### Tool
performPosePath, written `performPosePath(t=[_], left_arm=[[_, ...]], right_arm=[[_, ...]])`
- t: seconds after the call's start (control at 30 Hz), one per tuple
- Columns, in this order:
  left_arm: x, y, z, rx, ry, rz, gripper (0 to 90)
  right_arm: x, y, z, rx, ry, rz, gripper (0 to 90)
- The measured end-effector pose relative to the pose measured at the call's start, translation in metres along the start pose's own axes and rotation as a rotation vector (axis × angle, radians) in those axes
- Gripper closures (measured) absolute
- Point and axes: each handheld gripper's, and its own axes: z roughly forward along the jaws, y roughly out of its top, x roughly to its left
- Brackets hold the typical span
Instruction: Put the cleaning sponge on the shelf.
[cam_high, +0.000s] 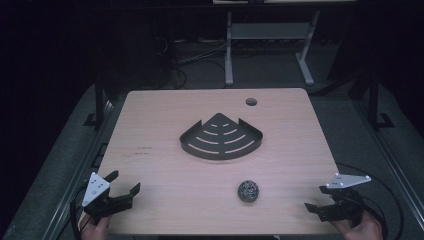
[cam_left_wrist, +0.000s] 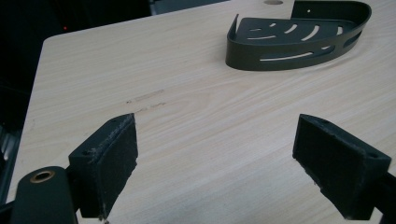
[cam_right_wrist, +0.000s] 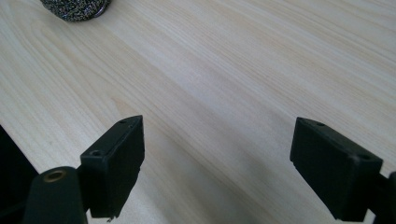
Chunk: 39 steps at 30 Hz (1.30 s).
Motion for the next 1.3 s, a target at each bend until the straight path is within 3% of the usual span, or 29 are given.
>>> performPosePath(t=[0.4,1.3], left_arm=[[0.0,0.0,-0.001,-0.003,-0.005,-0.001,13.3],[0.001,0.0,-0.002,-0.005,0.0,-0.009,13.2]], right_arm=[[0.011,0.024,0.008,0.041,0.038,-0.08,17.4],[0.033,0.053,0.018,0.085,0.095,-0.172,17.3]])
